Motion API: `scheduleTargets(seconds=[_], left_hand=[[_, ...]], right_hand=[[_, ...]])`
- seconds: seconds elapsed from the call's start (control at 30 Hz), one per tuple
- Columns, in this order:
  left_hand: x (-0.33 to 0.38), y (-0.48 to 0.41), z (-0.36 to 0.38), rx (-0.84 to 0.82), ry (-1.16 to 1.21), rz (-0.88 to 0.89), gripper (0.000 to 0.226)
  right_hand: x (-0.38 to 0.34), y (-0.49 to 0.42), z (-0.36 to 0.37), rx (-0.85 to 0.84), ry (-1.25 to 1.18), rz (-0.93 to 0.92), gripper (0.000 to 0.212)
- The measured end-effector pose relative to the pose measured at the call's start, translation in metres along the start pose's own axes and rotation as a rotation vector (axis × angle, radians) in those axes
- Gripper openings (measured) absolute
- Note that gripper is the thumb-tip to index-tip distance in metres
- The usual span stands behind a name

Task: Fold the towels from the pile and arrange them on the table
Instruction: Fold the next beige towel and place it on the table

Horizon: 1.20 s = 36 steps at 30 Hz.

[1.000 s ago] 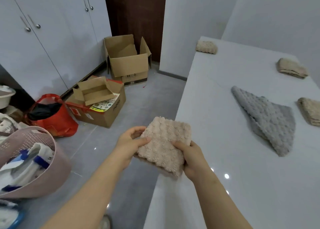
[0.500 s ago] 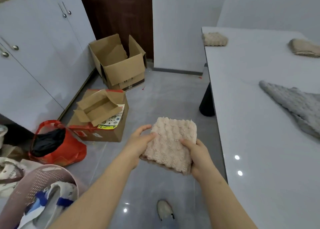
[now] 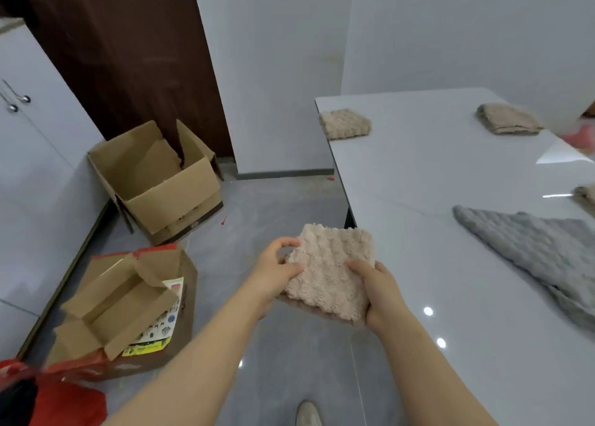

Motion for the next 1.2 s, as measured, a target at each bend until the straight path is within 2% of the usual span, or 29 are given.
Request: scheduleTargets(seconds=[0.17, 0.5, 0.73, 0.97, 1.07, 1.2], left_hand=[[0.038, -0.073, 0.041, -0.117, -0.103, 0.066, 0.032], [0.052, -0.169, 0.116, -0.413, -0.208, 0.039, 0.030], [0.060, -0.200, 0.143, -0.466, -0.204, 0.083, 0.036], [0.061, -0.211, 0.156, -0.370, -0.213, 0.085, 0.033], [0.071, -0.210, 0.153, -0.257, -0.359, 0.192, 0.030], [0.087, -0.201, 0.149, -0.119, -0.651, 0.358, 0.028]], right_hand=[[-0.043, -0.037, -0.025, 0.140, -0.031, -0.066, 0.023], [-0.077, -0.064, -0.070, 0.456, -0.093, -0.179, 0.032], [-0.086, -0.073, -0.082, 0.576, -0.126, -0.241, 0.047], [-0.099, -0.091, -0.106, 0.591, -0.096, -0.276, 0.043], [-0.107, -0.090, -0.124, 0.675, 0.011, -0.294, 0.041], [-0.136, -0.079, -0.151, 0.849, 0.350, -0.373, 0.046]])
Point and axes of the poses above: each hand's wrist, its own y-axis away from the middle knuckle, its own z-axis out of the palm, x = y × z, the point moved 10 cm from there along -y, towards the middle knuckle, and after that the axes turned 8 degrees about -y, right-handed, at the moved point
